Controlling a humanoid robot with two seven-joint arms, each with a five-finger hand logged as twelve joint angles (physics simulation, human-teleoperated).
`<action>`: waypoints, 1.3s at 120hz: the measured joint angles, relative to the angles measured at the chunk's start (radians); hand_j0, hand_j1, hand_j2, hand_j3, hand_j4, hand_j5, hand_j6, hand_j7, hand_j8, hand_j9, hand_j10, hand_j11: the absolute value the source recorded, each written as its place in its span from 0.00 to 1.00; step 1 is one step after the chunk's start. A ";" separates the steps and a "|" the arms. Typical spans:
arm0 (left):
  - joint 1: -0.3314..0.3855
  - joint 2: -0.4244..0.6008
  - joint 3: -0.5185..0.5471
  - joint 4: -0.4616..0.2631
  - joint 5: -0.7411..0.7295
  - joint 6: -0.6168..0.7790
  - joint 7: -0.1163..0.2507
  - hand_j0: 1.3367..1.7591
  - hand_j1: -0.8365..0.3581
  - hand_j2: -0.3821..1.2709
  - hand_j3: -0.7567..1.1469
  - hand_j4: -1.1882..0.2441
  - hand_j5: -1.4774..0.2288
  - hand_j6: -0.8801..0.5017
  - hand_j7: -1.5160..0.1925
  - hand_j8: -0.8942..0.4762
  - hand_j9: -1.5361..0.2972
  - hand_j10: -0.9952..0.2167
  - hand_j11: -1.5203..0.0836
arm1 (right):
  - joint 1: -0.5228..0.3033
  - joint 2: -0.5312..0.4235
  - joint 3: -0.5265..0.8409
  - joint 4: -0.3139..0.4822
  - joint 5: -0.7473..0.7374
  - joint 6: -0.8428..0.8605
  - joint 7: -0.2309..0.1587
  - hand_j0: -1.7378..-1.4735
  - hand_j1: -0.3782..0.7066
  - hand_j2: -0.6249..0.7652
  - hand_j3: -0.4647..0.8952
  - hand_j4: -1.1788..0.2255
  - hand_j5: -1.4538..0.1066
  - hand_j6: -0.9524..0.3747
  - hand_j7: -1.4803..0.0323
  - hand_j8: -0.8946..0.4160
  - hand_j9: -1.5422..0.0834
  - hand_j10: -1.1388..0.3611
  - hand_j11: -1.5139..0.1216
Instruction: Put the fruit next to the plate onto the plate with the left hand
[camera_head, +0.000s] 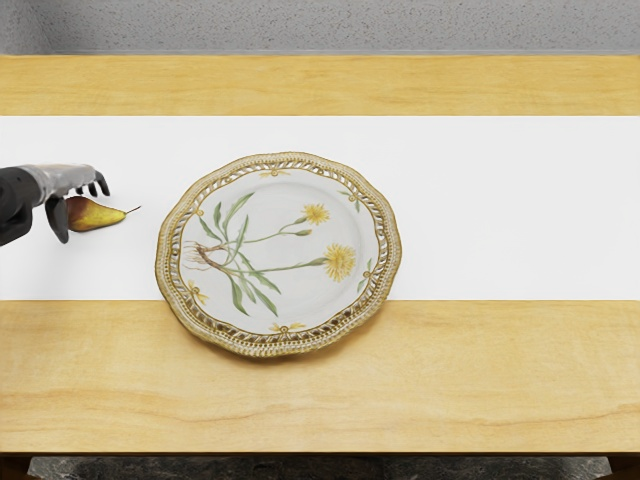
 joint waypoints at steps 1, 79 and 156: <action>0.000 -0.002 0.000 0.000 0.000 0.000 0.000 0.76 0.64 0.28 0.40 0.58 0.60 0.38 0.62 0.39 0.59 0.53 0.66 | 0.000 0.000 0.000 0.000 0.000 0.000 0.000 0.30 0.06 0.44 0.34 0.82 0.90 0.69 0.95 0.66 0.92 0.74 0.90; -0.005 -0.009 0.016 -0.008 -0.003 -0.009 0.020 0.76 0.46 0.36 0.40 0.47 0.44 0.28 0.46 0.31 0.43 0.35 0.48 | 0.000 0.000 0.000 0.000 0.000 0.000 0.000 0.30 0.06 0.44 0.34 0.82 0.90 0.69 0.95 0.66 0.92 0.74 0.90; -0.116 0.026 0.010 -0.064 -0.048 -0.114 0.046 0.76 0.46 0.44 0.40 0.43 0.41 0.26 0.44 0.29 0.42 0.33 0.46 | 0.001 0.000 0.001 0.000 0.000 0.000 0.001 0.30 0.06 0.44 0.34 0.82 0.90 0.69 0.95 0.66 0.92 0.74 0.90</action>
